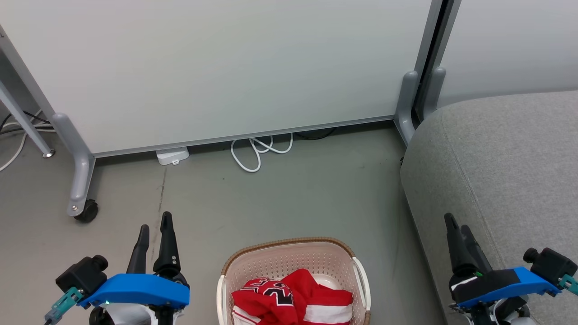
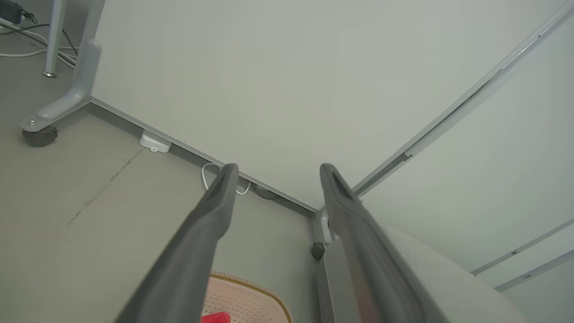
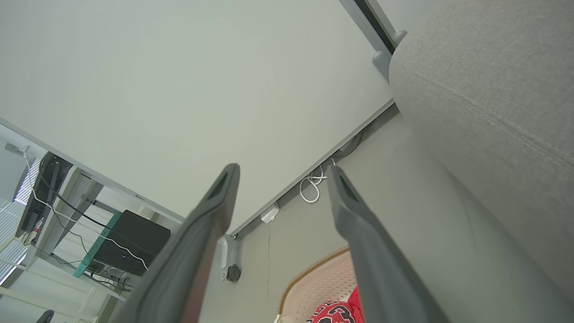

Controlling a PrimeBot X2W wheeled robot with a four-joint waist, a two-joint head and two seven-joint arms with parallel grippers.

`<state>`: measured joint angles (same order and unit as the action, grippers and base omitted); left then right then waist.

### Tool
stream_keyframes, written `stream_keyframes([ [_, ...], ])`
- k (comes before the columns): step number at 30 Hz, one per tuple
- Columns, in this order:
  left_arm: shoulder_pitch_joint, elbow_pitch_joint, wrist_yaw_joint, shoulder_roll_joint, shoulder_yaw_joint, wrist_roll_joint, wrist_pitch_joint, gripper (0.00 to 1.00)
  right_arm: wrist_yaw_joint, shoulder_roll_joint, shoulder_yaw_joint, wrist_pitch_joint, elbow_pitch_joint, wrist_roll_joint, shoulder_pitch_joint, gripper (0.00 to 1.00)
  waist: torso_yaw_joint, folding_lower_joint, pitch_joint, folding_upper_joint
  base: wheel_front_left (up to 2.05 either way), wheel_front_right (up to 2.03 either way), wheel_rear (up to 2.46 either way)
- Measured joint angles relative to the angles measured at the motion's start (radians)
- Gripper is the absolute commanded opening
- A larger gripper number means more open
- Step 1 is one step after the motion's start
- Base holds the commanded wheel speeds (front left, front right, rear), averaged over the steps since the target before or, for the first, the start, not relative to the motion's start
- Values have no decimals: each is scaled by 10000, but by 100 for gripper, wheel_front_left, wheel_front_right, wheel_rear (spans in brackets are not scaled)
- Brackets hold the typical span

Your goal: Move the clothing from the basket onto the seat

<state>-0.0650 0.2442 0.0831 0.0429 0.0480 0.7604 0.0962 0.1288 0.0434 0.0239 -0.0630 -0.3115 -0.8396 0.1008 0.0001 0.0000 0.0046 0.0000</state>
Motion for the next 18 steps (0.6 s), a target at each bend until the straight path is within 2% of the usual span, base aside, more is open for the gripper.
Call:
stream_keyframes([
  [18, -115, 132, 29, 19, 314, -2027, 483, 100, 2, 10, -115, -151, 2, 1921, 138, 100, 21, 0, 29, 0, 0, 0, 0],
])
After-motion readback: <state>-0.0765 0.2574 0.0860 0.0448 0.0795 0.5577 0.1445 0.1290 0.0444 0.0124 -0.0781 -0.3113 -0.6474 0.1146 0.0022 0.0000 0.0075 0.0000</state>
